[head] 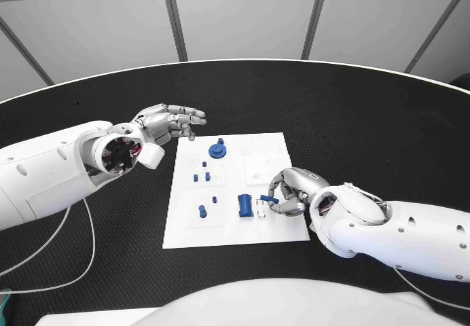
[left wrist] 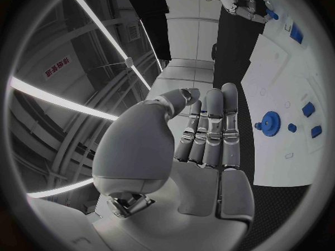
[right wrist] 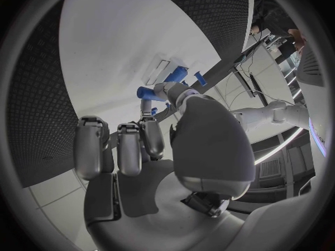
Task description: Assemble the parts on the task board
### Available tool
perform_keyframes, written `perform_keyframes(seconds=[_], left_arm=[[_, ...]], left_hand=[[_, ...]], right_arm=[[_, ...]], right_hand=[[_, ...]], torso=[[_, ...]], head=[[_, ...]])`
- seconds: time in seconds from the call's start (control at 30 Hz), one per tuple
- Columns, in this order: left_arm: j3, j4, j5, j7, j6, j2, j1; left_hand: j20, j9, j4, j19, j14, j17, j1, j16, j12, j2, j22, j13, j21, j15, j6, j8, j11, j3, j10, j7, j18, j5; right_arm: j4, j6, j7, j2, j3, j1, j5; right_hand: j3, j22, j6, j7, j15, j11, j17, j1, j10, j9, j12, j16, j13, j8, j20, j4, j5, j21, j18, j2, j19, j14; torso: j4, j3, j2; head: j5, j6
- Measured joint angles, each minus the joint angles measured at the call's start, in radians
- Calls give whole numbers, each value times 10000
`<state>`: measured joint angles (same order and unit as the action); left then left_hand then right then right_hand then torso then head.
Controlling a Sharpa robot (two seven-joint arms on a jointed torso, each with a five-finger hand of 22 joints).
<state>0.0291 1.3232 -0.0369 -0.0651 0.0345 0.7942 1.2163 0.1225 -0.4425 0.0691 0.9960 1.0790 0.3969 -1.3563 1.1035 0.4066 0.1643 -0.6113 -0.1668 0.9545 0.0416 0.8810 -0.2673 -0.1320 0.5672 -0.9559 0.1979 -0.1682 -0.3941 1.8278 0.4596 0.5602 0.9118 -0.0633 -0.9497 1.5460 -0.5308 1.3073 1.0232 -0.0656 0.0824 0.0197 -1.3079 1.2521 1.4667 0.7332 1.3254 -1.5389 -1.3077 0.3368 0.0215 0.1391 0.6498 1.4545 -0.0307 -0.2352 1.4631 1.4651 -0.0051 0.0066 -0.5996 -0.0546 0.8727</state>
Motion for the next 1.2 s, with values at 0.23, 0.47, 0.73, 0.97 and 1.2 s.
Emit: perform_keyframes(seconds=[0.23,0.47,0.73,0.97,1.2], left_arm=[[0,28,0,12,-13,7,2],[0,55,0,27,10,19,3],[-1,70,0,35,44,37,4],[-1,78,0,42,63,44,5],[-1,84,0,51,67,42,5]], left_hand=[[0,0,0,0,0,0,0,0,0,0,0,0,0,0,0,0,0,0,0,0,0,0],[0,0,0,0,0,0,0,0,0,0,0,0,0,0,0,0,0,0,0,0,0,0],[0,-1,-25,0,0,-10,0,0,0,0,0,5,0,0,0,0,0,-25,0,0,0,0],[0,-1,-29,0,0,-20,0,0,0,0,0,12,0,0,0,0,0,-28,0,0,0,0],[0,-1,-29,0,0,-20,0,0,0,0,0,11,0,0,0,0,0,-28,0,0,-1,0]], right_arm=[[-401,-331,-22,-414,2,-4,-375],[-529,-605,29,-565,0,-4,-462],[-562,-787,227,-594,-1,-4,-484],[-552,-1054,305,-634,-1,-5,-486],[-565,-1269,316,-693,-1,-5,-487]], right_hand=[[-33,0,0,0,20,0,1,-110,0,0,0,0,0,44,-39,51,-92,-1,0,8,40,20],[-14,0,0,0,22,40,1,-349,-35,0,68,0,1,155,-39,208,-157,36,-1,50,39,18],[24,0,-1,1,90,140,2,-756,-4,0,464,0,2,507,-76,409,-491,114,0,79,3,18],[108,0,65,64,161,211,3,-1066,-6,547,736,-61,3,658,-112,606,-1107,318,0,44,37,17],[178,0,350,344,162,217,3,-1268,1,498,813,-118,3,696,-146,757,-1409,441,0,32,2,18]], torso=[[-1,6,-1],[-7,13,-2],[-11,19,4],[-23,21,11],[-25,21,11]], head=[[37,0],[58,0],[101,0],[116,0],[117,0]])
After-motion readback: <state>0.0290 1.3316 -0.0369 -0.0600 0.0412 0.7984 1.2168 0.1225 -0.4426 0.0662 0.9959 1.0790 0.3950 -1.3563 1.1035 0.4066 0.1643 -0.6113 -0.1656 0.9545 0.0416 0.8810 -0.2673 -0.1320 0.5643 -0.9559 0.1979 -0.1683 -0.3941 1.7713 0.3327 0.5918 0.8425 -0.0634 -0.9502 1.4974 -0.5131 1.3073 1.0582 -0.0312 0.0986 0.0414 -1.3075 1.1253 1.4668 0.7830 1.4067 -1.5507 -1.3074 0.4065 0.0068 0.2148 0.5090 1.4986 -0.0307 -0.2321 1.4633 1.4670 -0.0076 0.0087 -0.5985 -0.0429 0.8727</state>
